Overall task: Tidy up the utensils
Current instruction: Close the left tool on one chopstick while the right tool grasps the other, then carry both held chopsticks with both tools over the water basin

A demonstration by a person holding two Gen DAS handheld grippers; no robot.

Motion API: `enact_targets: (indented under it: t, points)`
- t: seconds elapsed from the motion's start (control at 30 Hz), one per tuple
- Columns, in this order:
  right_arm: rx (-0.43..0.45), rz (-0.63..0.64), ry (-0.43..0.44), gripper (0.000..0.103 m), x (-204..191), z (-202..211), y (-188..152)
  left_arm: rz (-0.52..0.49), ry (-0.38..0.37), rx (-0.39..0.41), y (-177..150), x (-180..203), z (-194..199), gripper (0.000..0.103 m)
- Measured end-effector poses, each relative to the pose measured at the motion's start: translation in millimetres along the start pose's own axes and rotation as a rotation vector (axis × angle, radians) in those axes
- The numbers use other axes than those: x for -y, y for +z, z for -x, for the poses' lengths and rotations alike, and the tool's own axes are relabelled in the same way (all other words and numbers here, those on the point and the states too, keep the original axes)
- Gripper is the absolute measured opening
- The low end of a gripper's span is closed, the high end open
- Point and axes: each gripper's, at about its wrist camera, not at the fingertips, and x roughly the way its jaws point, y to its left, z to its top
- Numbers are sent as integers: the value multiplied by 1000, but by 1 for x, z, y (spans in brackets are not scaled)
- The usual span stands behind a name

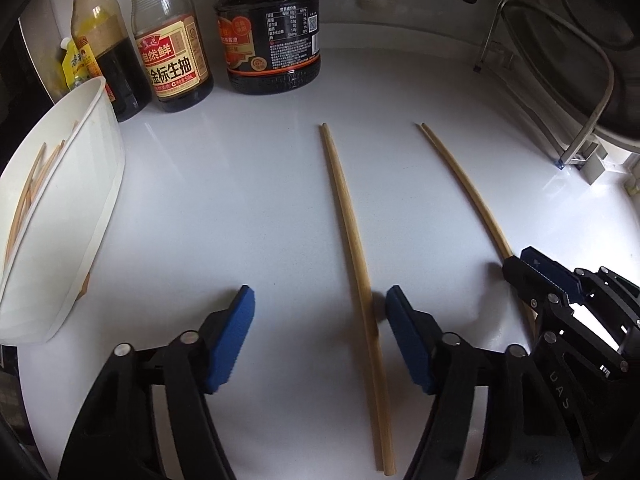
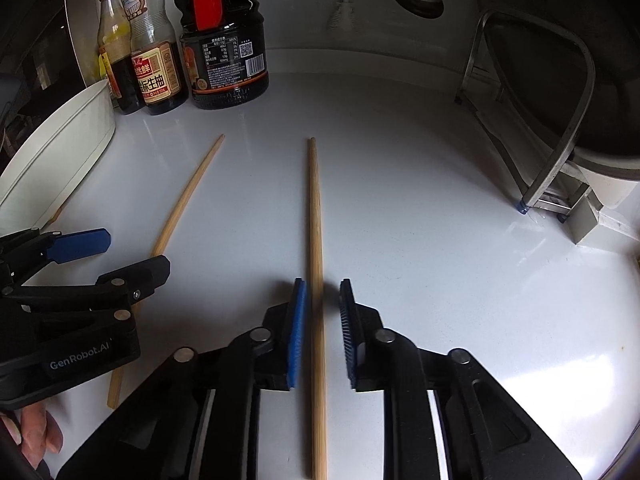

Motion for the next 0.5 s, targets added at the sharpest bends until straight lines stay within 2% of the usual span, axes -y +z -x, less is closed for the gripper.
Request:
enact_targets:
  t: [0.03,0.07,0.13,0.3,0.5]
  points:
    - [-2,8,3,6,-2,0,0,-6,-9,8,0,1,1,45]
    - [-4,10,1,6,-3,0,1,-13,-15,20,0,3,2,26]
    - [-6,0,11,6,-2,0,1,-28,-31,22,-1,5,4,8]
    - [-32,-72,58,6,4,5,1,8,-104,-17,1,-3,8,7]
    - [-24,-132,87,6,1,31,13,11,-176,-2,10,-19,39,7]
